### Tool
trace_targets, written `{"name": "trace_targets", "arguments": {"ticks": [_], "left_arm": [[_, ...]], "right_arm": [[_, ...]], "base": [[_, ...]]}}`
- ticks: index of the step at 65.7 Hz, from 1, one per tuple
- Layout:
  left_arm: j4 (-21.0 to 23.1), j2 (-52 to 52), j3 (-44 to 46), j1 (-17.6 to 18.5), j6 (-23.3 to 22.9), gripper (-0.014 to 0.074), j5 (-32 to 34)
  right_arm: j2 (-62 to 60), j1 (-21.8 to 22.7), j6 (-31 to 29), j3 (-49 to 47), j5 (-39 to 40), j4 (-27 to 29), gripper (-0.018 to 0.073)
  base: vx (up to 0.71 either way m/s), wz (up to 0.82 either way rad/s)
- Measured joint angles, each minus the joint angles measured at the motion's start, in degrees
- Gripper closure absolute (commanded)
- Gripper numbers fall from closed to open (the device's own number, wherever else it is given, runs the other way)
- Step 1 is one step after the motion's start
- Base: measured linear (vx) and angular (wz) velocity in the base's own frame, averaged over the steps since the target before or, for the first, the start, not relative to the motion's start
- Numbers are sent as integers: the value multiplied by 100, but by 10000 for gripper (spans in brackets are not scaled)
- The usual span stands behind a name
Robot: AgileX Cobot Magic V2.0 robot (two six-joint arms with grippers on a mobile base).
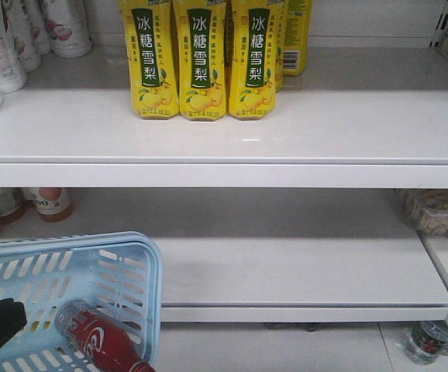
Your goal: Place coke in basket with both arms
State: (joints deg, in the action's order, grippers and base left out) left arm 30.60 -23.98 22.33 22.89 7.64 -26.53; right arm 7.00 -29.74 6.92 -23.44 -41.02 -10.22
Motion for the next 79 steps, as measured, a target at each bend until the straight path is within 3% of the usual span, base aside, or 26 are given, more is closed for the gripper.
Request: {"name": "trace_targets", "arguments": {"ticks": [16,31,38,52,61,71,79], "left_arm": [[-769,675,-1081,0,-282,603,421],[-1086,1378,-1847,0,-764,603,1343],[-1157,1781,-2200,-19,-764,603,1781],[-1360,2437,-2347,-312,-901,603,1513],[-1503,2481,-2347,-726,-1024,603,1528],[-2217,2476,-2433,-1278,-1770,603,1391],[-3012,2476,-2447,-1520,-3186,603,1325]], "right_arm": [[0,0,0,0,0,0,564],[0,0,0,0,0,2,564],[0,0,0,0,0,2,564],[0,0,0,0,-7,7,564],[0,0,0,0,-15,14,564],[0,0,0,0,-15,35,564],[0,0,0,0,-15,42,564]], "base": [[0,0],[0,0],[0,0],[0,0],[0,0],[0,0],[0,0]]}}
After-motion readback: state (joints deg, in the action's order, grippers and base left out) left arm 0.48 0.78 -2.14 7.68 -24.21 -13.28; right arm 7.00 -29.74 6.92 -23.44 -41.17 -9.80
